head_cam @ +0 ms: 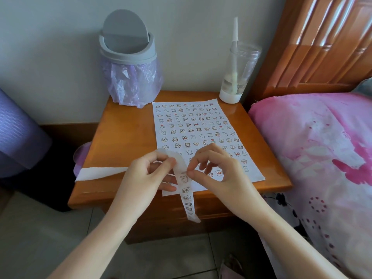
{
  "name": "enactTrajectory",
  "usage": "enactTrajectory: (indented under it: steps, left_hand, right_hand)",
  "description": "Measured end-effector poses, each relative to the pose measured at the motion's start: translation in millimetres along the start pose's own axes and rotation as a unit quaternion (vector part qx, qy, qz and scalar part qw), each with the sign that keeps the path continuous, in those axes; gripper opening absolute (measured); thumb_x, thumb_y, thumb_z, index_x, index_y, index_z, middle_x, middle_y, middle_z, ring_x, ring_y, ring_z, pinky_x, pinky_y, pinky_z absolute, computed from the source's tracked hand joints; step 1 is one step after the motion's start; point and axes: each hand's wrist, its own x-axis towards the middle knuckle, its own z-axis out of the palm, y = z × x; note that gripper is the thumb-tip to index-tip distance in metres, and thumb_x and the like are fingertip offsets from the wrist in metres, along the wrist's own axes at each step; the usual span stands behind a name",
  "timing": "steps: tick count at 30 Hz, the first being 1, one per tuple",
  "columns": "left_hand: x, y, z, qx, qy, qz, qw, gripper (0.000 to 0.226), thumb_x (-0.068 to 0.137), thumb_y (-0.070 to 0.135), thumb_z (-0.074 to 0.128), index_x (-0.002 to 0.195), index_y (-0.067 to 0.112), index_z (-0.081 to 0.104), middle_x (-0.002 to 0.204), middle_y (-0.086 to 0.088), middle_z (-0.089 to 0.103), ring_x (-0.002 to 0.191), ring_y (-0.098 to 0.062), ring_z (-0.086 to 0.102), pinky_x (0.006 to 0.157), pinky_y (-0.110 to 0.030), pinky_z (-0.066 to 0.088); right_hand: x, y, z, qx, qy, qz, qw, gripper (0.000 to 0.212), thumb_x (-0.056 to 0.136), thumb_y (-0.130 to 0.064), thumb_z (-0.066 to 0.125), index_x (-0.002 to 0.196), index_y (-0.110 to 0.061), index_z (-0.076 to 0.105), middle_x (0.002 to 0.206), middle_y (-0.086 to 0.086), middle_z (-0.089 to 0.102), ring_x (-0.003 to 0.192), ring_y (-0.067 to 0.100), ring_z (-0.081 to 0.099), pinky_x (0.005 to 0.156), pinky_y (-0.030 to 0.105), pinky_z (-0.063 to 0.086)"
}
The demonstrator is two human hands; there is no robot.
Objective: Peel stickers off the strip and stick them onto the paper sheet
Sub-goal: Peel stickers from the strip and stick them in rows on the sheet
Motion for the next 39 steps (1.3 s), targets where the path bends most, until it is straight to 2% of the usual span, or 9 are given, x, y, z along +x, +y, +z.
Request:
enactTrajectory:
  steps: [4,7,10,12,16,20,27,35,39]
  left_hand:
    - [-0.2,-0.6,-0.5,0.015,0.002,-0.001,1.0,0.008,0.09,0.021,0.057,0.087,0.017,0.064,0.069,0.011,0.072,0.061,-0.01,0.071,0.052,-0.017,0.056]
    - [-0.5,-2.4,0.7,0.026,-0.009,0.0,1.0,0.009,0.09,0.021,0.057,0.091,0.016,0.065,0.077,0.012,0.074,0.065,-0.012,0.071,0.056,-0.022,0.058]
    - [-0.1,-3.6,1.7,0.038,-0.011,0.004,0.999,0.009,0.09,0.02,0.057,0.09,0.016,0.065,0.081,0.014,0.073,0.067,-0.011,0.071,0.055,-0.021,0.057]
    - [0.5,-5.0,1.6,0.049,-0.004,0.004,0.999,0.009,0.089,0.021,0.058,0.091,0.016,0.065,0.083,0.009,0.074,0.067,-0.011,0.072,0.058,-0.026,0.059]
    - [1.0,-7.3,2.3,0.064,-0.005,0.0,0.998,0.01,0.089,0.021,0.059,0.094,0.016,0.065,0.086,0.009,0.072,0.066,-0.012,0.071,0.057,-0.023,0.059]
    - [1.2,-8.0,3.0,0.072,-0.01,-0.005,0.997,0.011,0.089,0.021,0.058,0.093,0.013,0.065,0.089,0.005,0.073,0.067,-0.013,0.072,0.061,-0.027,0.06]
    - [0.6,-8.6,3.1,0.085,-0.027,-0.022,0.996,0.014,0.09,0.024,0.056,0.093,0.013,0.064,0.096,0.006,0.073,0.072,-0.011,0.073,0.071,-0.036,0.06]
    - [1.4,-8.2,2.8,0.09,-0.032,-0.03,0.995,0.015,0.09,0.024,0.056,0.096,0.014,0.064,0.098,0.007,0.072,0.072,-0.01,0.073,0.07,-0.031,0.06]
    - [1.4,-8.1,2.7,0.096,-0.031,-0.027,0.995,0.012,0.09,0.025,0.056,0.09,0.015,0.064,0.097,0.009,0.072,0.071,-0.01,0.073,0.069,-0.026,0.06]
  right_hand:
    - [4.0,-5.9,-28.2,0.062,-0.012,0.052,0.997,0.015,0.077,-0.028,0.068,0.087,-0.017,0.067,0.087,-0.006,0.069,0.075,0.011,0.061,0.062,0.02,0.05]
    - [8.0,1.5,-58.9,0.02,0.008,0.121,0.992,0.023,0.071,-0.036,0.068,0.085,-0.017,0.068,0.079,-0.007,0.07,0.061,0.003,0.057,0.055,0.018,0.048]
    - [5.6,18.7,-86.6,-0.014,0.024,0.197,0.98,0.015,0.076,-0.028,0.071,0.084,-0.015,0.069,0.061,-0.009,0.064,0.049,0.002,0.05,0.052,0.014,0.045]
    - [3.1,29.1,-101.3,-0.025,0.026,0.233,0.972,0.011,0.078,-0.025,0.071,0.083,-0.015,0.07,0.055,-0.006,0.06,0.049,0.006,0.048,0.053,0.014,0.042]
    - [2.3,43.6,-115.8,-0.069,-0.016,0.287,0.955,0.01,0.082,-0.023,0.068,0.087,-0.014,0.07,0.067,0.004,0.063,0.058,0.013,0.052,0.058,0.017,0.045]
    - [1.4,50.4,-118.5,-0.079,-0.053,0.303,0.948,0.008,0.084,-0.02,0.066,0.089,-0.014,0.068,0.06,-0.004,0.059,0.048,0.002,0.05,0.054,0.015,0.044]
    - [4.1,55.3,-114.4,-0.091,-0.048,0.288,0.952,0.006,0.086,-0.017,0.064,0.089,-0.013,0.067,0.06,-0.007,0.059,0.044,-0.003,0.048,0.052,0.015,0.044]
    - [5.0,57.5,-112.3,-0.102,-0.049,0.289,0.951,0.005,0.087,-0.018,0.063,0.089,-0.015,0.066,0.069,0.003,0.061,0.057,0.01,0.049,0.054,0.017,0.044]
    - [4.5,58.1,-111.5,-0.107,-0.048,0.286,0.951,0.005,0.088,-0.018,0.062,0.089,-0.015,0.066,0.075,0.0,0.064,0.062,0.011,0.051,0.053,0.017,0.044]
